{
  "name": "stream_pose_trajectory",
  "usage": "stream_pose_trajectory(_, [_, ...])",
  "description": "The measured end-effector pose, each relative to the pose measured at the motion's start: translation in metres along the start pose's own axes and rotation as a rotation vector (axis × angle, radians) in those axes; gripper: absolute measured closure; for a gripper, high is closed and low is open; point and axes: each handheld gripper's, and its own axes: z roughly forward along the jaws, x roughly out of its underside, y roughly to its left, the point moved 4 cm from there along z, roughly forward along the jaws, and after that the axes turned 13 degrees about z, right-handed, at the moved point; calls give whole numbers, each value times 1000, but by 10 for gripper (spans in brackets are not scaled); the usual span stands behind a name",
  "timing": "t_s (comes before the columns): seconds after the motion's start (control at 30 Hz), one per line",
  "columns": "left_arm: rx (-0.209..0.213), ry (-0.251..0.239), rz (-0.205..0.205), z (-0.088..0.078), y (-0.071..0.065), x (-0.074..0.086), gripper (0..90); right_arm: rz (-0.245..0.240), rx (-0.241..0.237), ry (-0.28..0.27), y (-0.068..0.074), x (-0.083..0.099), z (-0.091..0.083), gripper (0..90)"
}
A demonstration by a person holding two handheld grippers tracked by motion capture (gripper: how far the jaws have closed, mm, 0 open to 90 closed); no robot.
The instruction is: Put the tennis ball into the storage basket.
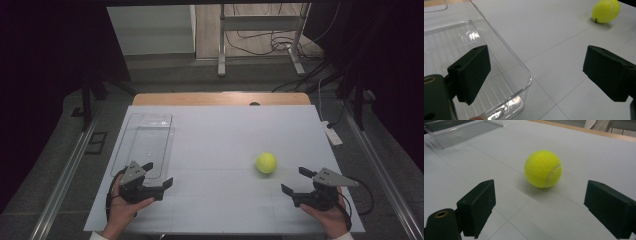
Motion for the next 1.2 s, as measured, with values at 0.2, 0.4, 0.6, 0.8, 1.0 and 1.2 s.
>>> stream_pose_trajectory(0.2, [0,-2,-6,0,1,0,89,-4,-4,6,2,0,1,106])
stream_pose_trajectory(0.4, [4,1,-6,0,1,0,88,1,-9,6,0,1,1,103])
stream_pose_trajectory(0.6, [2,0,-7,-1,1,-2,88,7,-8,0,1,0,0,100])
stream_pose_trajectory(0.8, [-9,13,13,0,0,-3,86,7,-10,9,1,1,2,96])
stream_pose_trajectory(1.0, [-7,19,16,2,0,-4,86,14,-8,12,-2,0,3,92])
stream_pose_trajectory(1.2, [-5,17,13,1,-1,-4,87,13,-9,13,-1,0,3,89])
